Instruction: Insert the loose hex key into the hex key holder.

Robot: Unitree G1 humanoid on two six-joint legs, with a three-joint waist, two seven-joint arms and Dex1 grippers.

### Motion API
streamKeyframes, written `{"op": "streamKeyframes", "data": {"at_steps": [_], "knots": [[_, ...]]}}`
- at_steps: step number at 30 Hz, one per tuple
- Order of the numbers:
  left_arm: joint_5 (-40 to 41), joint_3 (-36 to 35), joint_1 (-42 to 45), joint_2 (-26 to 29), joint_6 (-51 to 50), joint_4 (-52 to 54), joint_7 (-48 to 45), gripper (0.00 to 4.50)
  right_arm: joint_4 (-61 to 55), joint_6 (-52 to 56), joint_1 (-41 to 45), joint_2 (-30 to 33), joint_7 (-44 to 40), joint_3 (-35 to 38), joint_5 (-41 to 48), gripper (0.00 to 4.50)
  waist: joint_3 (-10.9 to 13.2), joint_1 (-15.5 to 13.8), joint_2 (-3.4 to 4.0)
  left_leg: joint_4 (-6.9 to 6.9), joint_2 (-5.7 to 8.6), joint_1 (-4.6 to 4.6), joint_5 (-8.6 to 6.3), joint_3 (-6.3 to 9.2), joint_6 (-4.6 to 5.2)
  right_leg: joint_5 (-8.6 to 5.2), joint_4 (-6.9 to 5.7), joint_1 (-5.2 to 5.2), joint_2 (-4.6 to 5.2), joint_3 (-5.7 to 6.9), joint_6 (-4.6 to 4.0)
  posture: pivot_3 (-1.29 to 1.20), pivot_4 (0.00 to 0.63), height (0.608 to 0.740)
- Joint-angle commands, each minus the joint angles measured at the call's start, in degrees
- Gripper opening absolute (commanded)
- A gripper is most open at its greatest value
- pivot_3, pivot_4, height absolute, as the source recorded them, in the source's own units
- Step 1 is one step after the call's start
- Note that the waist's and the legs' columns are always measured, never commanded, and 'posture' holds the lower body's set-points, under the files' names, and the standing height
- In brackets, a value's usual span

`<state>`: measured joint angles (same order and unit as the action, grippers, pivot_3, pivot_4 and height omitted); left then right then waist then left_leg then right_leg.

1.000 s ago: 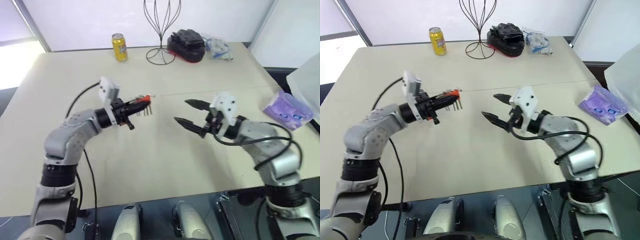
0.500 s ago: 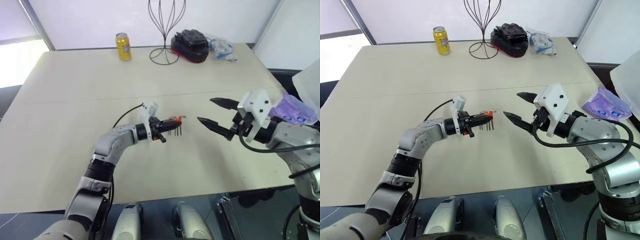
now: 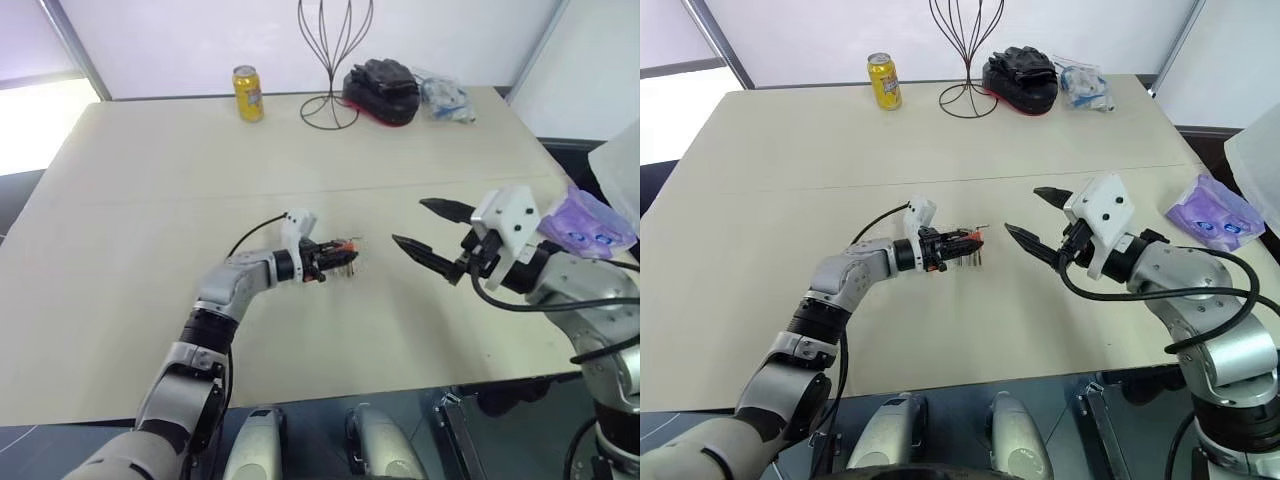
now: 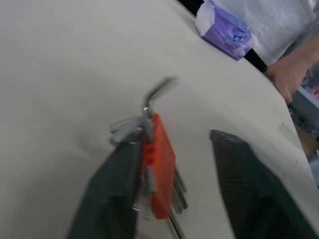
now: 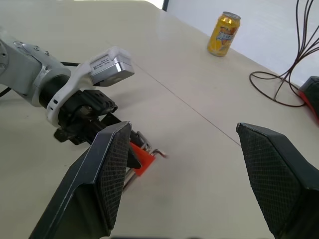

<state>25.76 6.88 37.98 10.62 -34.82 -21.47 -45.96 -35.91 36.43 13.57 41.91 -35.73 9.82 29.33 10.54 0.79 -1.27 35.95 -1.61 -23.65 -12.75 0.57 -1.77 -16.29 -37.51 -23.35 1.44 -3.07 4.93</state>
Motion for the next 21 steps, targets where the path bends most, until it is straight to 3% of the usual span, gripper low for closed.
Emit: {"op": "streamKeyframes", "data": {"at_steps": [1, 2, 3, 12, 21], "knots": [[-0.3, -2.5, 0.0, 0.7, 0.9, 0.9, 0.6, 3.96, -0.3, -1.8, 1.4, -0.2, 0.1, 0.1, -0.6, 3.51, 0.0, 0.0, 0.0, 0.0, 0.0, 0.0, 0.0, 0.0, 0.0, 0.0, 0.0, 0.0, 0.0, 0.0, 0.0, 0.0, 0.15, 0.74], [-0.5, -2.8, -0.2, 1.1, 1.1, 1.2, 0.8, 4.46, 0.0, -2.1, 1.6, -0.2, 0.0, -0.1, -0.6, 3.51, 0.0, 0.0, 0.0, 0.0, 0.0, 0.0, 0.0, 0.0, 0.0, 0.0, 0.0, 0.0, 0.0, 0.0, 0.0, 0.0, 0.15, 0.74], [-0.8, -3.1, -0.4, 1.6, 1.3, 1.5, 1.0, 4.49, 0.3, -2.2, 1.8, -0.2, -0.1, -0.3, -0.7, 3.51, 0.0, 0.0, 0.0, 0.0, 0.0, 0.0, 0.0, 0.0, 0.0, 0.0, 0.0, 0.0, 0.0, 0.0, 0.0, 0.0, 0.15, 0.74], [-5.0, -3.1, -4.3, 12.6, 10.5, 10.9, -4.9, 4.49, 4.9, -4.3, 2.9, 3.4, -6.7, -2.6, -1.5, 3.51, 0.0, -0.1, 0.01, -0.02, -0.03, 0.0, 0.0, 0.0, 0.0, 0.01, 0.0, -0.01, 0.02, 0.0, 0.0, 0.0, 0.15, 0.74], [2.0, -6.0, -6.0, 24.8, 3.4, 26.4, -14.5, 4.49, 14.4, -8.5, 5.1, 13.9, -20.5, -5.1, -4.9, 3.51, 0.0, 0.0, 0.01, 0.05, -0.12, -0.02, 0.0, -0.04, 0.0, -0.02, 0.14, 0.08, 0.13, 0.0, -0.06, 0.0, 0.15, 0.74]]}}
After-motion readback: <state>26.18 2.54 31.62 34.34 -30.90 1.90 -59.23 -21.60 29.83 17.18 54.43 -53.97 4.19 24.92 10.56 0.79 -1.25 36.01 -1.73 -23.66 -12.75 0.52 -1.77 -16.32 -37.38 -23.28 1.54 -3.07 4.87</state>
